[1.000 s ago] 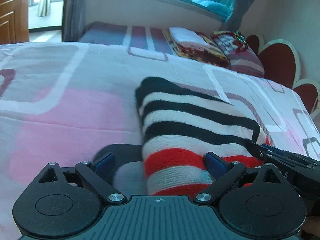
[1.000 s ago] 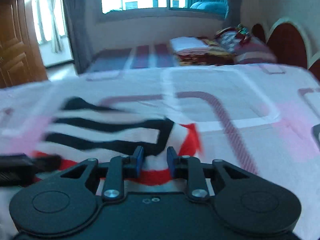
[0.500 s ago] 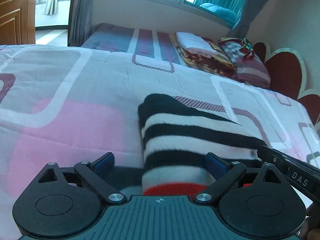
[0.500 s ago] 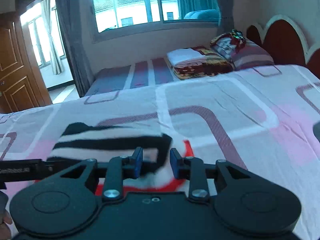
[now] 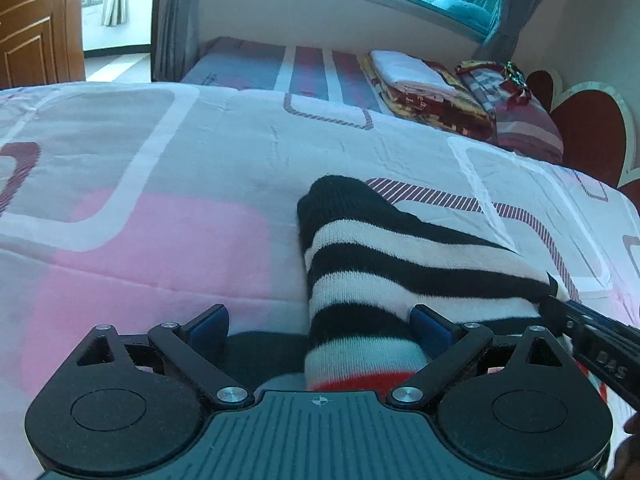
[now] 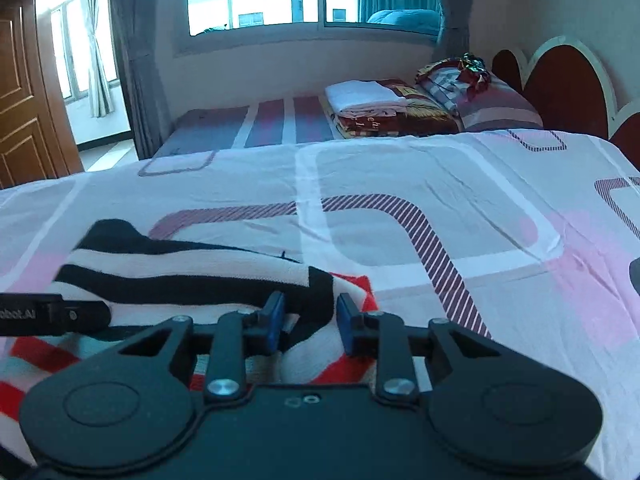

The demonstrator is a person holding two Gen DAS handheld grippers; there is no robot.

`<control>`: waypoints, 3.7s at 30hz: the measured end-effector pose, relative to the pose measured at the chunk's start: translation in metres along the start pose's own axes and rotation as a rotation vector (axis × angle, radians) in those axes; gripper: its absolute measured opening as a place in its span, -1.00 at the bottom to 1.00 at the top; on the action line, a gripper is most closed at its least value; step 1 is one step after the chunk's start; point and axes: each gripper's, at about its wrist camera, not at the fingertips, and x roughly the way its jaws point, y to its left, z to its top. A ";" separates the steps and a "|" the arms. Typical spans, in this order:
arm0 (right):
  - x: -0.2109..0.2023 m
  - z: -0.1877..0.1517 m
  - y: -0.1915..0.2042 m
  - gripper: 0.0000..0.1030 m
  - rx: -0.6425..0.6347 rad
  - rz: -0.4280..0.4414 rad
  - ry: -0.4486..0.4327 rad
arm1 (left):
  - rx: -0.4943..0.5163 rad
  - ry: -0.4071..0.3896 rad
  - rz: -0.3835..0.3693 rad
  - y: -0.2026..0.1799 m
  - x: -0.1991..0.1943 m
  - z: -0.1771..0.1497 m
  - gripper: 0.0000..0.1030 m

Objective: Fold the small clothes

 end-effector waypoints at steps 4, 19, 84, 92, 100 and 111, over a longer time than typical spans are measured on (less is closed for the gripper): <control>-0.032 -0.002 0.000 -0.14 0.011 0.076 -0.031 | 0.008 -0.015 -0.025 0.001 -0.027 -0.011 0.87; -0.071 -0.051 0.013 -0.57 -0.155 0.002 -0.021 | 0.104 -0.038 -0.029 -0.005 -0.056 -0.048 0.87; -0.089 -0.029 -0.040 0.14 -0.084 0.228 0.220 | 0.034 0.055 -0.082 0.011 -0.079 -0.058 0.91; -0.062 -0.042 -0.064 0.22 0.130 0.329 0.255 | 0.002 0.111 -0.174 0.003 -0.054 -0.062 0.90; -0.043 -0.047 -0.077 0.31 0.226 0.426 0.258 | 0.006 0.122 -0.195 -0.015 -0.040 -0.063 0.90; -0.045 -0.045 -0.079 -0.17 0.257 0.468 0.246 | 0.001 0.111 -0.209 -0.017 -0.042 -0.063 0.59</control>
